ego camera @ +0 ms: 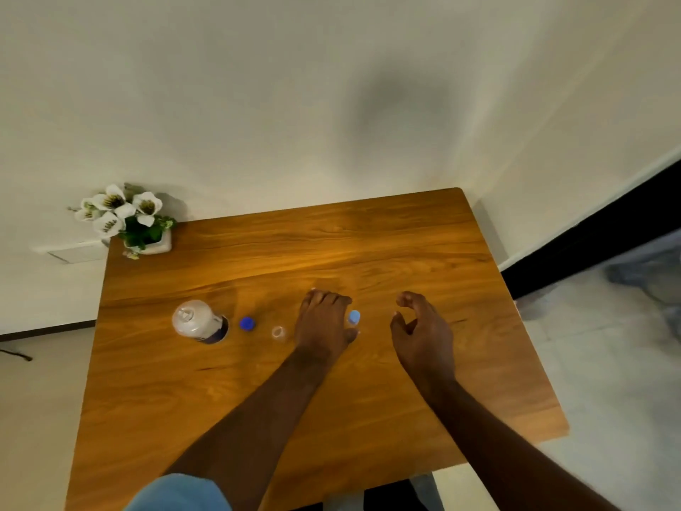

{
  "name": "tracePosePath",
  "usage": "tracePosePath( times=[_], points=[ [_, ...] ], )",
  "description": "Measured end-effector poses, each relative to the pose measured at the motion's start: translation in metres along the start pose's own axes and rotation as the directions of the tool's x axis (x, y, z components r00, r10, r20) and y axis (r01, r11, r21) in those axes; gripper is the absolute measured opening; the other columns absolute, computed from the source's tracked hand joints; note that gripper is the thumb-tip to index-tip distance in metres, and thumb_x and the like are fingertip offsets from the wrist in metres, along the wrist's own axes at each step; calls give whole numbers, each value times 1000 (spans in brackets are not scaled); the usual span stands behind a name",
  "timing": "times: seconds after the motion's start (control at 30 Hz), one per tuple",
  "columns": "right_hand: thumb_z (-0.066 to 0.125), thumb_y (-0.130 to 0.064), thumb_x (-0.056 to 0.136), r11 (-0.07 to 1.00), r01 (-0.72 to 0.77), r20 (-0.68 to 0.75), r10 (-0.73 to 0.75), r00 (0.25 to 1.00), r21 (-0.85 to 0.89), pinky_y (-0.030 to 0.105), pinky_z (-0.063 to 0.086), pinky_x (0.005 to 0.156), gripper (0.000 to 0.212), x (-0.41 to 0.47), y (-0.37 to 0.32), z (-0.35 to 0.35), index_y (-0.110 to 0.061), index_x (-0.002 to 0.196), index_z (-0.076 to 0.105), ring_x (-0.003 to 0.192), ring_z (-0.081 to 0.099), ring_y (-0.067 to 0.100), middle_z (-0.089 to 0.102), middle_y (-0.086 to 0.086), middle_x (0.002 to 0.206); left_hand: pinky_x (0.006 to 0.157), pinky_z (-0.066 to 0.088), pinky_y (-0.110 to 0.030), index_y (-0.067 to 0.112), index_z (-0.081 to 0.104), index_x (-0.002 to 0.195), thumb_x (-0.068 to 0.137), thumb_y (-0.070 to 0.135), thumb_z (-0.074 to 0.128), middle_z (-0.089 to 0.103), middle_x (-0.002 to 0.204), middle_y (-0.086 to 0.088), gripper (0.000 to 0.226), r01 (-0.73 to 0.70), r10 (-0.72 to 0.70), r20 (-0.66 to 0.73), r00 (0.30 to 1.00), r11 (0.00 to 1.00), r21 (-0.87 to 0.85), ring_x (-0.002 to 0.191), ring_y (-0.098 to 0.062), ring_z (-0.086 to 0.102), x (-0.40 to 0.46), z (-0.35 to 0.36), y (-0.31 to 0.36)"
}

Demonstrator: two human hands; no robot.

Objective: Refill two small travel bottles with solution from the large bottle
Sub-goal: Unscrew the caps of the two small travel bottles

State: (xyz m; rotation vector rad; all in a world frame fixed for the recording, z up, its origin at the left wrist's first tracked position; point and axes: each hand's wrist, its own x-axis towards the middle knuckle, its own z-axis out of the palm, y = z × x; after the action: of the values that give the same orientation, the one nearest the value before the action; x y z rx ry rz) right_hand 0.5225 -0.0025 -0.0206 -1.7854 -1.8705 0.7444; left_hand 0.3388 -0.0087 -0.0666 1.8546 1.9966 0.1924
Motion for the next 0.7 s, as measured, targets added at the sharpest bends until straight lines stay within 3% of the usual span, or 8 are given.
tracePosePath(
  times=[0.13, 0.33, 0.4, 0.5, 0.7],
  points=[
    [63, -26, 95, 999, -43, 37, 43, 998, -10, 11, 44, 62, 36, -1, 18, -6, -24, 130, 56, 74, 60, -4, 63, -10, 125, 124, 14, -39, 28, 61, 131, 84, 49, 71, 64, 132, 4, 52, 31, -31, 1, 1000, 998, 48, 133, -19, 48, 7, 11, 6],
    [62, -28, 95, 999, -31, 96, 29, 995, 15, 16, 51, 66, 36, 6, 27, -16, -22, 131, 57, 77, 62, -2, 63, -10, 125, 126, 13, -39, 20, 73, 106, 81, 38, 74, 74, 105, 0, 30, 59, -59, -103, 993, 998, -6, 110, -20, 63, 10, 9, 9],
    [62, -30, 95, 999, 29, 125, -31, 992, 19, 12, 48, 66, 35, 13, 21, -20, -22, 129, 58, 81, 62, -2, 64, -10, 123, 126, 16, -41, 17, 72, 100, 76, 34, 75, 75, 97, -2, 30, 70, -80, -136, 988, 995, -74, 100, -23, 67, 13, -1, 13],
    [65, -35, 93, 985, 151, 176, -163, 971, 77, 18, 55, 70, 38, 33, -3, -31, -24, 129, 60, 91, 63, 1, 64, -10, 124, 125, 20, -42, 17, 69, 101, 74, 35, 76, 75, 93, -1, 34, 86, -114, -158, 981, 982, -169, 88, -24, 70, 21, -30, 26],
    [70, -44, 87, 887, 448, 227, -461, 858, 110, 24, 50, 89, 39, 94, -111, -87, -28, 122, 66, 106, 60, 8, 67, -10, 122, 126, 10, -45, 26, 72, 110, 80, 43, 70, 79, 101, 4, 34, -53, -14, -333, 943, 980, -192, 95, -18, 72, 38, -136, 65]
  ],
)
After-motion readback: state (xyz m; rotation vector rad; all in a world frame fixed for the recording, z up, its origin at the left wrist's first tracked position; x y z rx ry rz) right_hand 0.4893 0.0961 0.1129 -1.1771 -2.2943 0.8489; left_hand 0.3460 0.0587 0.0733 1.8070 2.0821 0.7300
